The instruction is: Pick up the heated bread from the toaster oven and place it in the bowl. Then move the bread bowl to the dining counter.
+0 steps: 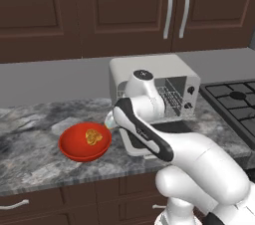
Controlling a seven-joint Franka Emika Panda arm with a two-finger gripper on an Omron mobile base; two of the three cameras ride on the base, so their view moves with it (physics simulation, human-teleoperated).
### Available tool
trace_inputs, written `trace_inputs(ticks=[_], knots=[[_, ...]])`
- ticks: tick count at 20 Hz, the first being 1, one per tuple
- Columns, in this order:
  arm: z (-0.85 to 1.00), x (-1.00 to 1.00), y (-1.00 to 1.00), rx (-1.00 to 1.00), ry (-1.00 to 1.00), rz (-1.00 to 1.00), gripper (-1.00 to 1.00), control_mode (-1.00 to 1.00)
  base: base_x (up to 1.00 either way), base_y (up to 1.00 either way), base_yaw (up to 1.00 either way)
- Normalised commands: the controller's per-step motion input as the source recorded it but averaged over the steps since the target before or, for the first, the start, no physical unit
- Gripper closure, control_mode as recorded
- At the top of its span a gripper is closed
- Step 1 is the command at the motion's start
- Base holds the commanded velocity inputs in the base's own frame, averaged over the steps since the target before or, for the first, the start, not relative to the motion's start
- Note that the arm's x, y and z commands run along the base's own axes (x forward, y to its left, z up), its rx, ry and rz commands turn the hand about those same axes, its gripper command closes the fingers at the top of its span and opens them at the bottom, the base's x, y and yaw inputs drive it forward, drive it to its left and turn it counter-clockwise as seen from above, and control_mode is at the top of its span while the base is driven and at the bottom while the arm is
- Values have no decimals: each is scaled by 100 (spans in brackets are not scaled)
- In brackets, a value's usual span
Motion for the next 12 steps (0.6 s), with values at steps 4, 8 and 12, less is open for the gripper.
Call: trace_inputs(ticks=[4,8,12], knots=[[-37,15,100,-12,20,8,100,-100,0,0,0],[-26,38,74,-8,18,6,100,-100,0,0,0],[-34,20,11,0,0,0,100,-100,0,0,0]])
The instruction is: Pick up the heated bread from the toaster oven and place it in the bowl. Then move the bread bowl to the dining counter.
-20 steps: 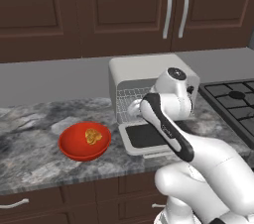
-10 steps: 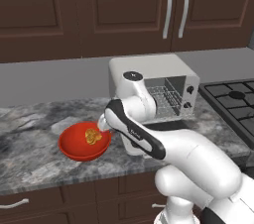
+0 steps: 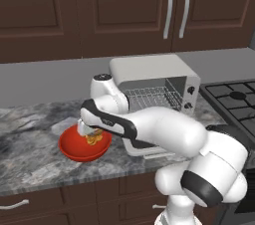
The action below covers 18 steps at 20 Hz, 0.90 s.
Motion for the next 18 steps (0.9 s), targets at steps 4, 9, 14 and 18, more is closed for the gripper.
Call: trace_inputs(ticks=[4,9,14,18], knots=[[-73,32,26,-1,0,0,100,-100,0,0,0],[-70,35,35,-2,0,0,-100,-100,0,0,0],[-19,37,24,-4,0,-2,-100,-100,0,0,0],[31,-41,5,0,0,-4,-100,-100,0,0,0]])
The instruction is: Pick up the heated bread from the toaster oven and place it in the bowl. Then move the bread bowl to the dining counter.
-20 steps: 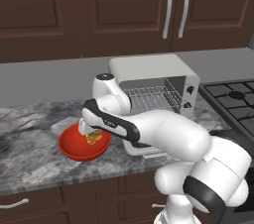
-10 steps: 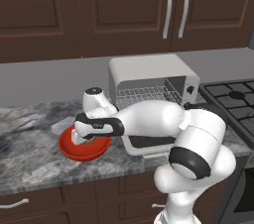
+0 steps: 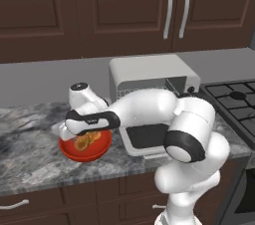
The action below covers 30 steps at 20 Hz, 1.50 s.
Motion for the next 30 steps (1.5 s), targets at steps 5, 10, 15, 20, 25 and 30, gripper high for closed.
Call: trace_inputs(ticks=[5,10,15,20,25,30], knots=[[26,-91,-4,2,-4,-7,-100,-100,0,0,0],[6,-88,-57,19,1,-40,-100,-100,0,0,0],[-11,-36,-93,7,5,-51,-100,-100,0,0,0],[-35,5,-13,0,0,-41,-100,-100,0,0,0],[-16,40,11,0,-6,-29,-100,-100,0,0,0],[-23,37,7,0,-2,-17,-100,-100,0,0,0]])
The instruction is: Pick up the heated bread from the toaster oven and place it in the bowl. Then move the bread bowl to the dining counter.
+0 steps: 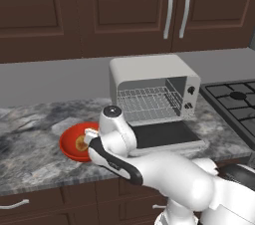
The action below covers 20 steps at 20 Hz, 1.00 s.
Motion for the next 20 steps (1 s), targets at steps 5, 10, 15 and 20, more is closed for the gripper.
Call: trace_inputs(ticks=[5,10,15,20], knots=[[-19,35,15,0,-1,-11,-100,-100,0,0,0],[-41,31,14,2,0,-7,-100,-100,0,0,0],[-19,46,8,2,1,-2,100,-100,0,0,0],[0,1,0,0,1,0,100,-100,0,0,0]])
